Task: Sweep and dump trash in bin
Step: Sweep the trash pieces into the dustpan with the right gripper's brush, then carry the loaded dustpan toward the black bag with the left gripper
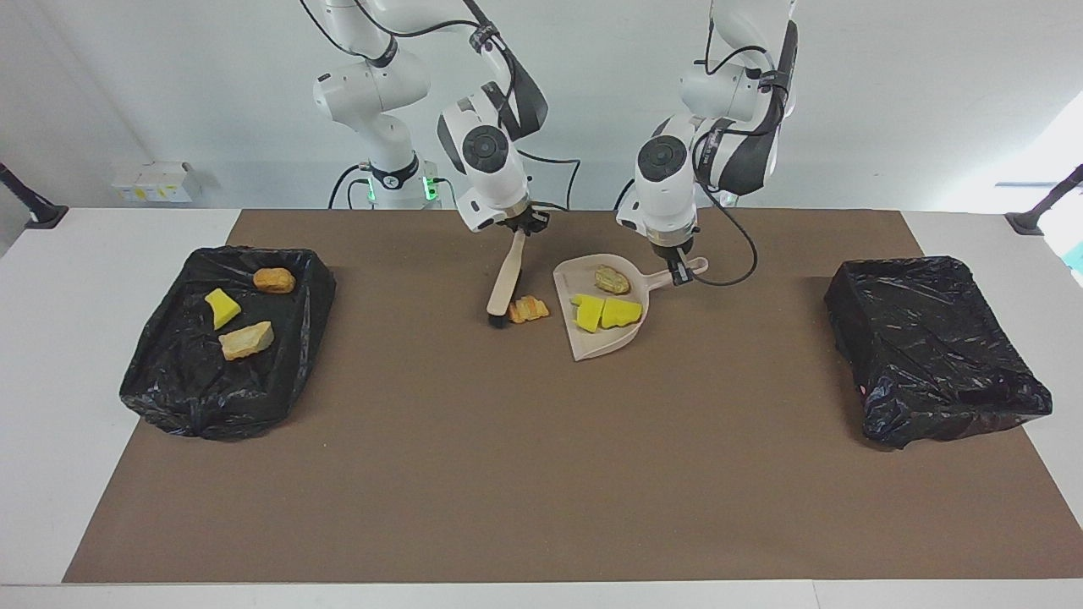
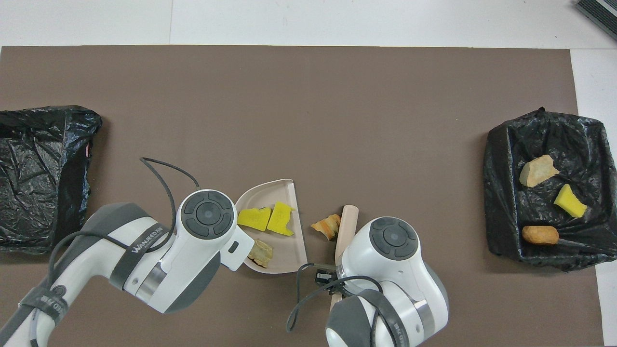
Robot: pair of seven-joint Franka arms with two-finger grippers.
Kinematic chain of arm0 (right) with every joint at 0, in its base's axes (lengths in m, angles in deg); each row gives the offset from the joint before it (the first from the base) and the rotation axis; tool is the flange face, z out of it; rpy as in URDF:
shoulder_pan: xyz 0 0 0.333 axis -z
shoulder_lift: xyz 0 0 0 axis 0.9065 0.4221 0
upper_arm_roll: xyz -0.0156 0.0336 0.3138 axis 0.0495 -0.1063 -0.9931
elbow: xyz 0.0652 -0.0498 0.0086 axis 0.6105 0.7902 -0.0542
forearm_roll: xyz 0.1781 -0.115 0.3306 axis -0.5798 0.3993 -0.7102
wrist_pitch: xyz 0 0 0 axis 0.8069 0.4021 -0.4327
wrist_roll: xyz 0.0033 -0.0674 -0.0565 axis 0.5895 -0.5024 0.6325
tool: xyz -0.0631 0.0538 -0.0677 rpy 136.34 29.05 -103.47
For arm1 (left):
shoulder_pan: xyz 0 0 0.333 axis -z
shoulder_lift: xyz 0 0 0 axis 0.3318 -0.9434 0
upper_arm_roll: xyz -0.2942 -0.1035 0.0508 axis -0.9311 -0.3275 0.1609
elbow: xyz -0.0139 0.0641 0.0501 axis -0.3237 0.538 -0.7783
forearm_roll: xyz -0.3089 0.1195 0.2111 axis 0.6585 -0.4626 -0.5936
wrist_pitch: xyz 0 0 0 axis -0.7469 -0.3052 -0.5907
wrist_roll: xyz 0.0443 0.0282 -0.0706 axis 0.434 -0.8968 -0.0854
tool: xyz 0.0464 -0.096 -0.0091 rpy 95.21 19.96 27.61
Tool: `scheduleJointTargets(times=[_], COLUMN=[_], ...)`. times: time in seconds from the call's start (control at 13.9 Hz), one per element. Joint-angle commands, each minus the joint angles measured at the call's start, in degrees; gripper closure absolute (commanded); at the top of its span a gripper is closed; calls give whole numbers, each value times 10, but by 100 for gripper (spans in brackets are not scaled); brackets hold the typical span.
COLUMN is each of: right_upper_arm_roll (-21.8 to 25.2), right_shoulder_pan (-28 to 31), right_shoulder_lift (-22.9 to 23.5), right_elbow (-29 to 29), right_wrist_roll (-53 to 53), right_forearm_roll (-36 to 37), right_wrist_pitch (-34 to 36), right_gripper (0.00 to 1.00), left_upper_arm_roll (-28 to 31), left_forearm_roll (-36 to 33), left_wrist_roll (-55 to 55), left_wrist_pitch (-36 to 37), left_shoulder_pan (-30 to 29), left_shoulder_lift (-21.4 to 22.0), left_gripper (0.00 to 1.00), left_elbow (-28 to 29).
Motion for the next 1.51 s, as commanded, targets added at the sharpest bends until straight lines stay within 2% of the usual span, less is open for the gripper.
scheduleJointTargets(times=[0.0, 0.14, 0.36, 0.43, 0.65, 0.86, 1.01, 1.22, 1.44], right_upper_arm_roll=[-4, -7, -7, -7, -1, -1, -1, -8, -8], right_shoulder_pan=[0, -25, -42, -41, -4, 33, 38, 22, -32], right_shoulder_lift=[16, 13, 12, 15, 10, 8, -4, -27, -26], right_elbow=[-25, -25, -35, -46, -54, -75, -80, -75, -73], right_wrist_roll=[76, 141, 196, 203, 217, 213, 203, 125, 40], right_forearm_roll=[7, -18, -115, -115, -84, -22, 3, 48, 57], right_wrist_pitch=[-4, -4, -8, -5, 38, 83, 107, 115, 108], right_gripper=[100, 100, 100, 100, 100, 100, 100, 100, 100], left_upper_arm_roll=[4, 5, 5, 5, 5, 7, 7, 12, 13], left_forearm_roll=[-11, -11, -11, -10, -6, 2, 34, 46, 47], left_wrist_roll=[-24, -24, -37, -42, -44, -50, -52, -47, -45], left_wrist_pitch=[-13, -16, -18, -18, -18, -18, -18, -11, -10], left_shoulder_pan=[1, 1, 1, 0, -12, -26, -59, -74, -117], left_shoulder_lift=[11, 11, 11, 10, 7, 3, 9, 16, 38], left_gripper=[100, 100, 100, 100, 100, 100, 100, 100, 100], left_elbow=[15, 16, 16, 16, 13, 2, -7, -30, -47])
